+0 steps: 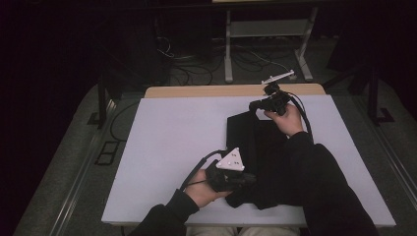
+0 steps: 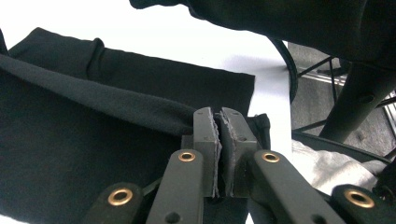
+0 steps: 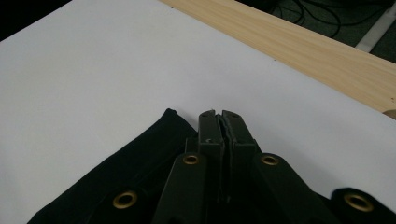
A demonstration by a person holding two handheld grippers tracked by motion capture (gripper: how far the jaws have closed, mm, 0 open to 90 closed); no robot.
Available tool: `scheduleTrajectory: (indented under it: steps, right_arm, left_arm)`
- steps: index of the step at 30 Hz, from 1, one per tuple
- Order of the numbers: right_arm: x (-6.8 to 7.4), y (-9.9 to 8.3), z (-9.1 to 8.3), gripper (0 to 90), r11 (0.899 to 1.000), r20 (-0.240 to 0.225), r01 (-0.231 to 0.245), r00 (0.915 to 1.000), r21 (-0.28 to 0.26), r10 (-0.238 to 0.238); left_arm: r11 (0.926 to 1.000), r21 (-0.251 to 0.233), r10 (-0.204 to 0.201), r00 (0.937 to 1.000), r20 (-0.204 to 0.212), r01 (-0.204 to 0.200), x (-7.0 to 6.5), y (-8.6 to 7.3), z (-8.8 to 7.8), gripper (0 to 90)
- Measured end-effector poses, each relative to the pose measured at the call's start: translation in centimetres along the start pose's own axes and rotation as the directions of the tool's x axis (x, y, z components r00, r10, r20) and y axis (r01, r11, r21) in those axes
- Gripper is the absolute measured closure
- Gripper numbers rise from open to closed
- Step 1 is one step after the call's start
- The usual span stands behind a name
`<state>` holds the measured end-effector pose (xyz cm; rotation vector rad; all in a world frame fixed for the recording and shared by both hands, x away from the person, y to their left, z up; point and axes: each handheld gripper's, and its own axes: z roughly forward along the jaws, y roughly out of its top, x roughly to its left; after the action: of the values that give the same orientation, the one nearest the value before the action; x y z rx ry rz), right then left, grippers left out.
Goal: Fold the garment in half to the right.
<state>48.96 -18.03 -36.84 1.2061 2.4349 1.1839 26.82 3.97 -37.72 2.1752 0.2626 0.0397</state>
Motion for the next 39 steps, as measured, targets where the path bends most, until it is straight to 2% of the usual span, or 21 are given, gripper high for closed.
scheduleTrajectory:
  steps: [9, 18, 22, 34, 39]
  right_arm:
    - [-0.8, -0.8, -1.1, 86.0, 1.000, 0.013, -0.012, 0.9998, -0.018, 0.012]
    - [-2.3, -2.1, -2.3, 86.0, 0.998, 0.024, -0.051, 0.9984, -0.030, 0.052]
    - [-2.7, -2.7, -2.6, 85.9, 0.998, 0.029, -0.059, 0.9977, -0.030, 0.060]
    - [-3.7, -4.1, -3.1, 85.9, 0.996, 0.041, -0.082, 0.9957, -0.033, 0.083]
    - [-4.2, -4.8, -3.2, 85.9, 0.995, 0.052, -0.098, 0.9937, -0.028, 0.100]
  left_arm:
    - [0.9999, -0.001, 0.014, 0.9996, 0.022, -0.014, -0.3, 1.1, 1.1, 83.7]
    - [0.9999, -0.003, 0.017, 0.9989, 0.044, -0.017, -0.4, 1.9, 2.5, 83.7]
    - [0.9992, 0.018, 0.035, 0.9979, 0.054, -0.036, -0.6, 2.2, 3.4, 83.8]
    - [0.9988, 0.041, 0.024, 0.9959, 0.087, -0.028, -0.7, 2.3, 5.7, 83.9]
    - [0.9981, 0.049, 0.033, 0.9951, 0.093, -0.038, -0.8, 2.4, 6.5, 83.8]
